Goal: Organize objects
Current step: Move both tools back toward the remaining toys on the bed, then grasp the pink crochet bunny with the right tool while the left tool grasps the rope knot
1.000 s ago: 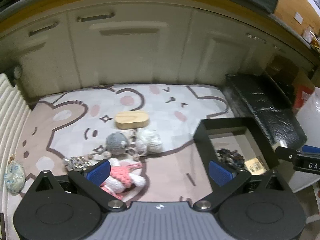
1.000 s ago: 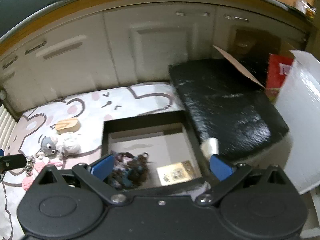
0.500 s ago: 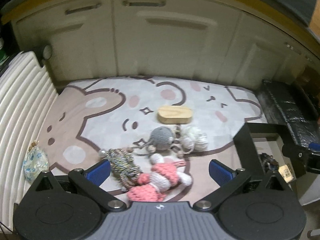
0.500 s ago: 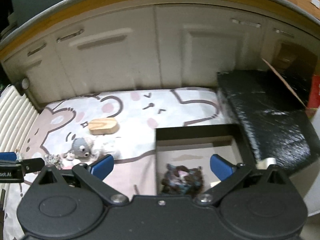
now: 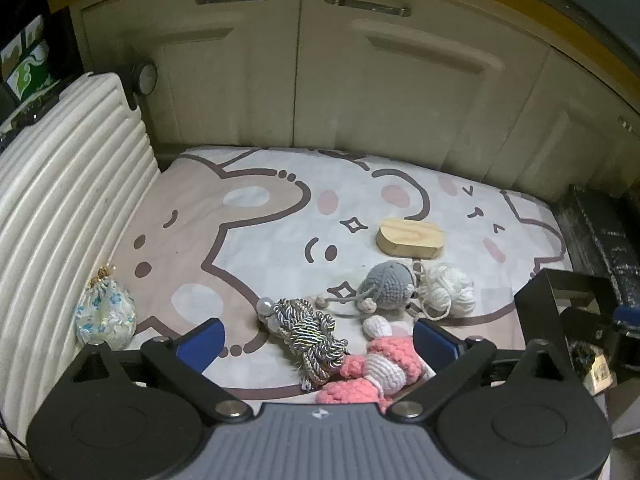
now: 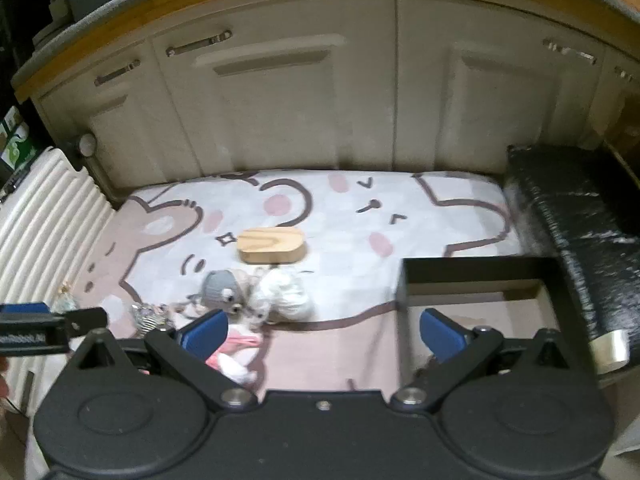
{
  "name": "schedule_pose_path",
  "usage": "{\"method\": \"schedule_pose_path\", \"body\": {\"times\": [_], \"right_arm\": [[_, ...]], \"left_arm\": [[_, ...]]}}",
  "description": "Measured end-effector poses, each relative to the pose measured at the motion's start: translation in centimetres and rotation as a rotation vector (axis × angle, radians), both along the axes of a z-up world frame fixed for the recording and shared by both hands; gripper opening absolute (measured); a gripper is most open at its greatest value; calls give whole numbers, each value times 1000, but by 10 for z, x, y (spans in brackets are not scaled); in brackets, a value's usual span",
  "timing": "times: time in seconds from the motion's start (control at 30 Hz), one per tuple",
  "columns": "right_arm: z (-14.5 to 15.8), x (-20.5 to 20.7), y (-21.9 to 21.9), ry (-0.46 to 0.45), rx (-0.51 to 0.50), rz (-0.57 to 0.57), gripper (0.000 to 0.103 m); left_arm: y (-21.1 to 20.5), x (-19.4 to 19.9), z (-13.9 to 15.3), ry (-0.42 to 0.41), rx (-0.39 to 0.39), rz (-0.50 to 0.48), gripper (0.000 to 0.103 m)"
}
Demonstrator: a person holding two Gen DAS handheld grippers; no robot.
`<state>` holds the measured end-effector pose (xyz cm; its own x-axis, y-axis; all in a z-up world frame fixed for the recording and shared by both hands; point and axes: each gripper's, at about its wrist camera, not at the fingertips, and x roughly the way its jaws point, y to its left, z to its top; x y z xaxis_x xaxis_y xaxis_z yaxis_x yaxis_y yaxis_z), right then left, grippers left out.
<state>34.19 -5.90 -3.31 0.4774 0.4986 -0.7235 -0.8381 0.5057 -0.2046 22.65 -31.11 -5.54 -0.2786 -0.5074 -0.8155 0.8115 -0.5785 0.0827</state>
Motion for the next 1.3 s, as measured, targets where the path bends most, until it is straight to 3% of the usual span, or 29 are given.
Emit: {"method": "schedule_pose_path", "body": {"times": [0.13, 0.2, 0.33, 0.53, 0.77, 0.93, 1.2, 1.27, 1.3], "right_arm": [[-7, -2, 6, 50, 13, -40, 102], [-14, -2, 6, 161, -11, -25, 97], [-34, -3, 11, 274, -36, -119, 95], [-69, -7, 17, 440, -65, -228, 79], [-111, -10, 18, 696, -10, -379, 65], [-128, -17, 24, 727, 1, -407, 55], [-154, -18, 39, 731, -33, -356, 54], [-153, -19, 41, 711, -33, -328, 49], [-152, -20, 42, 709, -30, -308, 42]], "left_arm": [[-11, 0, -9, -1, 24, -22, 90], [-18, 0, -15, -10, 36, -22, 87], [-33, 3, -31, -4, 113, -12, 74], [-55, 5, -51, 40, 208, 71, 59], [-73, 12, -72, 130, 321, 171, 51], [-78, 13, -82, 119, 350, 176, 50], [-78, 10, -97, 80, 397, 169, 50], [-77, 8, -101, 73, 400, 166, 50], [-77, 7, -102, 75, 403, 168, 50]]}}
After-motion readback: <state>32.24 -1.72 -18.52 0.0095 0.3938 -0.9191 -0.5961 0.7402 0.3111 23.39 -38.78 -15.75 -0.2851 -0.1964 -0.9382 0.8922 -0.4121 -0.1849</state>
